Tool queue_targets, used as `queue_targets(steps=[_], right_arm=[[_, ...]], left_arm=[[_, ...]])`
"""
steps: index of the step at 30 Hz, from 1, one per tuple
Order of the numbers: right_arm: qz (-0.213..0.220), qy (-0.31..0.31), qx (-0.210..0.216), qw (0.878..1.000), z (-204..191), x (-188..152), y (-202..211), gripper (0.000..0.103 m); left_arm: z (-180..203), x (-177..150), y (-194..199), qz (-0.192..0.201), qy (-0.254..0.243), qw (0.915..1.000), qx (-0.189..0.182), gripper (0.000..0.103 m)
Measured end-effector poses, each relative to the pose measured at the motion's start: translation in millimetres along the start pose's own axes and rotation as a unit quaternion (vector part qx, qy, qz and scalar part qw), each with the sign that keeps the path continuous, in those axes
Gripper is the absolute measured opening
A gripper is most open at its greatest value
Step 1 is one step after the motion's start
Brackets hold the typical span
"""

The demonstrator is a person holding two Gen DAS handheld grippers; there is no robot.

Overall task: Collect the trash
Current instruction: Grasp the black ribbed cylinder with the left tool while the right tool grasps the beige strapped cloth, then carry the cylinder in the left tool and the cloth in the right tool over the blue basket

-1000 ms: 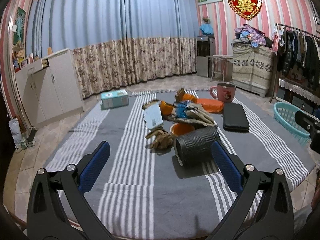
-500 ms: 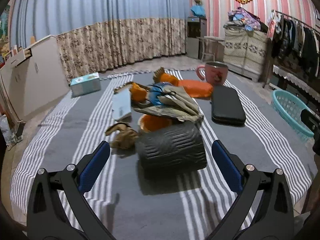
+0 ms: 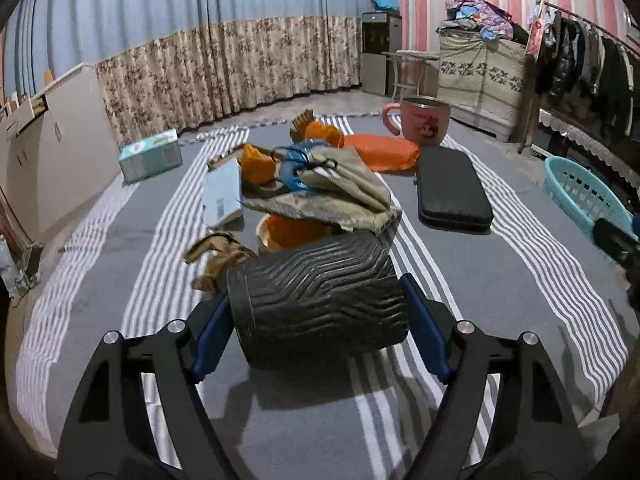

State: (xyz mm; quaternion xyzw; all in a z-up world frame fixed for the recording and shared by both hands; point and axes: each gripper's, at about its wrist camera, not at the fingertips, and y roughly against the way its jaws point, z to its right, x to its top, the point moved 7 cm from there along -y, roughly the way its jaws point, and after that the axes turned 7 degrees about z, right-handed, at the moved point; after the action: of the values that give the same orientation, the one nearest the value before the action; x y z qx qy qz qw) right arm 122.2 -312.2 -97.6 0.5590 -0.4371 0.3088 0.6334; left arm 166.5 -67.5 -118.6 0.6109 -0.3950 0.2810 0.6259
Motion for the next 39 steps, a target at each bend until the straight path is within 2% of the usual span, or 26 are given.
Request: queue_targets(steps=[3, 7, 12, 16, 20, 26, 28, 30, 32, 33, 36, 39], right_arm=[[-0.006, 0.009, 0.013, 1.0, -14, 5, -1, 0.099], [-0.01, 0.024, 0.035, 0.999, -41, 15, -10, 0.099], [-0.023, 0.064, 0.07, 0.995, -94, 27, -33, 0.098], [-0.03, 0.081, 0.084, 0.993, -123, 34, -51, 0.097], [-0.05, 0.079, 0.112, 0.989, -153, 39, -70, 0.091], [-0.095, 0.108, 0.13, 0.981, -188, 25, -101, 0.073], [-0.105, 0.11, 0.135, 0.979, -194, 21, -109, 0.062], [-0.122, 0.105, 0.147, 0.976, -197, 16, -116, 0.043], [-0.129, 0.1, 0.159, 0.974, -197, 12, -119, 0.033], [-0.131, 0.096, 0.166, 0.973, -197, 11, -119, 0.024], [-0.114, 0.087, 0.176, 0.974, -192, 20, -112, 0.012], [-0.083, 0.071, 0.186, 0.976, -173, 40, -92, 0.011]], left_arm=[[-10, 10, 22, 0.02, -0.002, 0.9997, -0.011, 0.075], [-47, 28, 44, 0.048, -0.002, 0.9988, -0.001, 0.075], [-103, 42, 44, 0.075, 0.006, 0.996, 0.049, 0.075], [-148, 46, 31, 0.075, 0.029, 0.9929, 0.088, 0.075], [-186, 48, 16, 0.066, 0.056, 0.9897, 0.114, 0.075], [-197, 48, 1, 0.058, 0.062, 0.9887, 0.123, 0.075], [-195, 47, -2, 0.058, 0.057, 0.9887, 0.126, 0.075], [-193, 45, -5, 0.057, 0.056, 0.9889, 0.126, 0.075], [-191, 45, -8, 0.055, 0.055, 0.9892, 0.124, 0.075], [-190, 45, -8, 0.053, 0.055, 0.9894, 0.123, 0.075], [-183, 48, -4, 0.056, 0.054, 0.9896, 0.121, 0.075], [-168, 58, 3, 0.068, 0.047, 0.9898, 0.116, 0.075]])
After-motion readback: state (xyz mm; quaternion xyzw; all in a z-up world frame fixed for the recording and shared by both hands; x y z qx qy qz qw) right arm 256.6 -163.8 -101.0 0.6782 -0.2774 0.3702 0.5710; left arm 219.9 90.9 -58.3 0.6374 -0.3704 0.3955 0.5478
